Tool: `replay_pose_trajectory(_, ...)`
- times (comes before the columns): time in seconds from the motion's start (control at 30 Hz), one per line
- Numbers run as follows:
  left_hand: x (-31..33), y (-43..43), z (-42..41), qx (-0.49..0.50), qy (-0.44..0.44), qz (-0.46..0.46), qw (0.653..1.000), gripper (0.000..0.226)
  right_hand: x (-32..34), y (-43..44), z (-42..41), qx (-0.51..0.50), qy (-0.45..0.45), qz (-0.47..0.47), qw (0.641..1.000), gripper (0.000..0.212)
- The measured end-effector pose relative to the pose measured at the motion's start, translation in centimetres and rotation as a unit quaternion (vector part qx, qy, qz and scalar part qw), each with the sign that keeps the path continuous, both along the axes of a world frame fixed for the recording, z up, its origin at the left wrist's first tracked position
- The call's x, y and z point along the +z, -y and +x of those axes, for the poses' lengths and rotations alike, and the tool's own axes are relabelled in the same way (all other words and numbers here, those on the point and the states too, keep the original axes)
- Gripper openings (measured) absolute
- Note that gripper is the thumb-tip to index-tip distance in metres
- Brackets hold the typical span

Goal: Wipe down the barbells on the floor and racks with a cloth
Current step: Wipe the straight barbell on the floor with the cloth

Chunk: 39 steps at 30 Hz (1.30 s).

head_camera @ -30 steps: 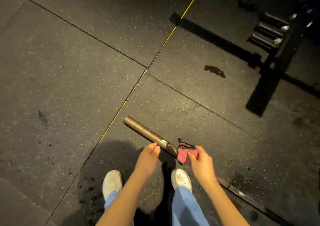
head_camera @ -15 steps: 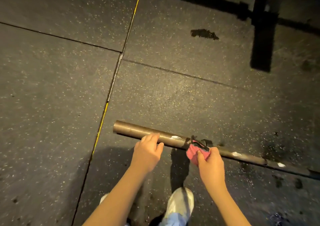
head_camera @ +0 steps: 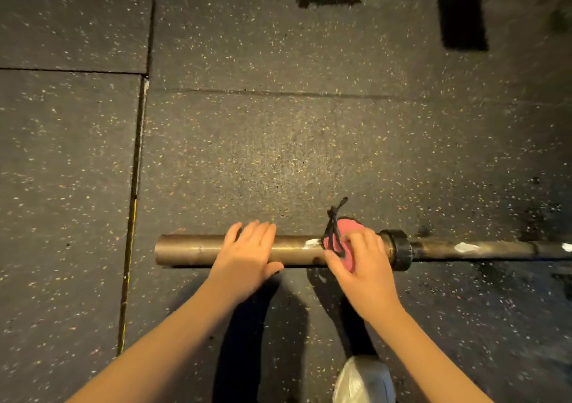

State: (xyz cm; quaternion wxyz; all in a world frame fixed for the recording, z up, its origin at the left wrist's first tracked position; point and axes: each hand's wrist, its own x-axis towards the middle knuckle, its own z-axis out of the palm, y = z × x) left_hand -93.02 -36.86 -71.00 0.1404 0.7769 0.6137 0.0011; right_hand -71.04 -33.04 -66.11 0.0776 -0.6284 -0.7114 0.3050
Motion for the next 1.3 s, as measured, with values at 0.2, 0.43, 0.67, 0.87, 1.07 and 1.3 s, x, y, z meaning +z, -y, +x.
replay_pose_trajectory(0.2, -0.9, -0.1, -0.5, -0.038, 0.007, 0.057, 0.998, 0.061, -1.2, -0.8, -0.2, 0.018, -0.012, -0.018, 1.0, 0.058)
replay_pose_trajectory(0.43, -1.5, -0.1, -0.5, -0.048, 0.003, 0.094, 0.994, 0.059, -2.9, -0.6, -3.1, 0.188, -0.029, -0.004, 0.982, 0.05)
replay_pose_trajectory(0.67, -1.4, 0.3, -0.2, -0.032, -0.028, 0.102, 0.994, 0.061, -3.3, -1.0, 3.3, 0.158, 0.015, 0.054, 0.986, 0.043)
replay_pose_trajectory(0.87, -0.7, 0.7, -0.3, -0.006, -0.05, 0.083, 0.995, 0.059, -4.1, 0.2, -2.1, 0.182, 0.003, 0.085, 0.98, 0.048)
replay_pose_trajectory(1.07, -0.9, 1.2, -1.2, -0.002, -0.054, 0.091, 0.994, 0.062, -3.1, 0.5, 2.5, 0.189, -0.009, 0.087, 0.978, 0.041)
replay_pose_trajectory(1.3, -0.9, 1.6, -1.7, 0.035, -0.047, 0.096, 0.994, 0.056, -4.0, 0.2, 0.4, 0.115, 0.026, 0.114, 0.986, 0.039)
